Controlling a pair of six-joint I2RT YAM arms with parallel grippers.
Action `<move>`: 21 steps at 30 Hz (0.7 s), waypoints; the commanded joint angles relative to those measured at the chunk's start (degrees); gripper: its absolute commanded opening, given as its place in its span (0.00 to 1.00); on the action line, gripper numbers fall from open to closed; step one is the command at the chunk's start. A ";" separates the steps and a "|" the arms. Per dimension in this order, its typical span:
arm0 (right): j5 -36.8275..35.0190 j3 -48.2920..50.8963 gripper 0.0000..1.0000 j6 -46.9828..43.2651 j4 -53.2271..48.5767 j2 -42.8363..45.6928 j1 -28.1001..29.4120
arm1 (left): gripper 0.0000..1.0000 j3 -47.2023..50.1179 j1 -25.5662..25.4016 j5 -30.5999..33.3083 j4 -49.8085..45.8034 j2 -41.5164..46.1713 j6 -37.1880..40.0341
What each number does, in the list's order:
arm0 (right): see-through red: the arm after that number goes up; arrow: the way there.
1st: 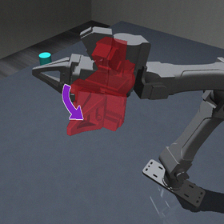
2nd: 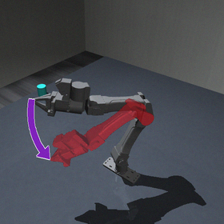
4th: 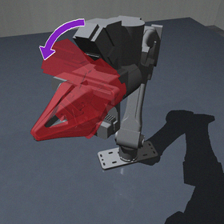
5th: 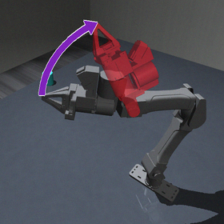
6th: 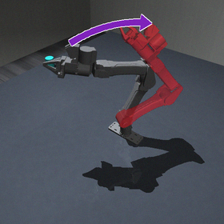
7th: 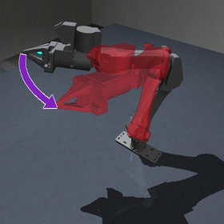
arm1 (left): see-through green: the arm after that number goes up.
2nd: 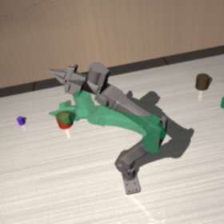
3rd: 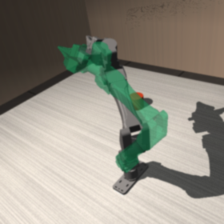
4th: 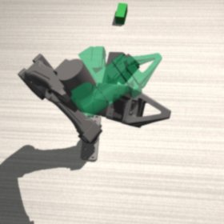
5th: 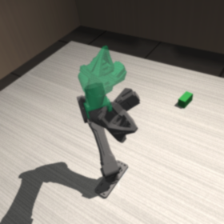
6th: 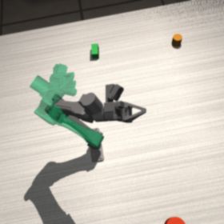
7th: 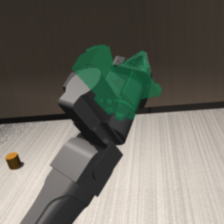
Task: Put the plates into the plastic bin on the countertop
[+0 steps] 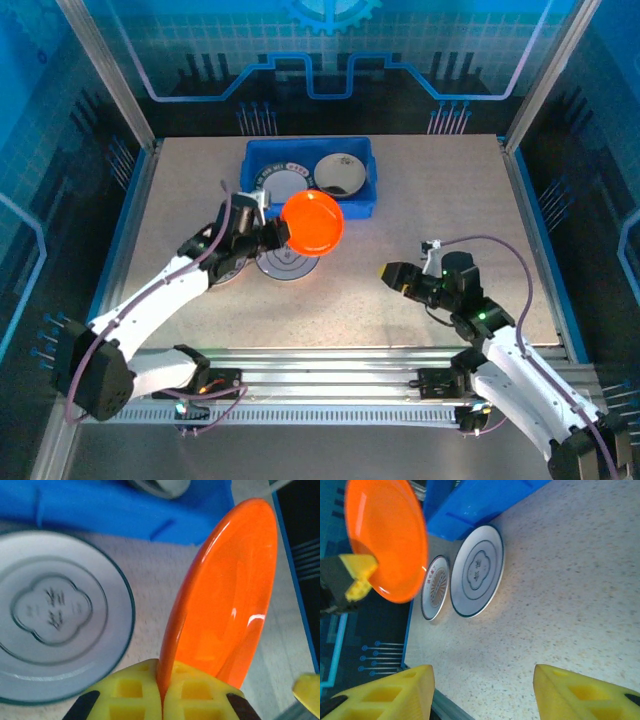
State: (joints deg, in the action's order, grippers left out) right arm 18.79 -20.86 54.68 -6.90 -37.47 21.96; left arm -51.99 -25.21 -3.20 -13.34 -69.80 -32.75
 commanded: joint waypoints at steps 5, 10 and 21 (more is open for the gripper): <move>-0.50 3.43 0.55 1.31 -8.52 3.09 -2.44 | 0.00 -16.89 2.81 0.73 4.60 -13.99 5.09; -0.93 5.34 0.55 2.40 -9.90 6.90 -3.14 | 0.00 -25.90 5.28 -3.38 11.95 -24.61 1.75; -2.21 8.17 0.55 5.43 -14.00 13.88 -3.32 | 0.00 -45.74 7.98 -10.59 16.40 -48.88 -11.47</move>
State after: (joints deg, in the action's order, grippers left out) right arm 17.87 -13.15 58.76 -18.63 -24.71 19.31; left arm -93.86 -18.06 -10.39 -0.21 -114.69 -38.61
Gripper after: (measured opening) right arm 0.550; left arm 0.056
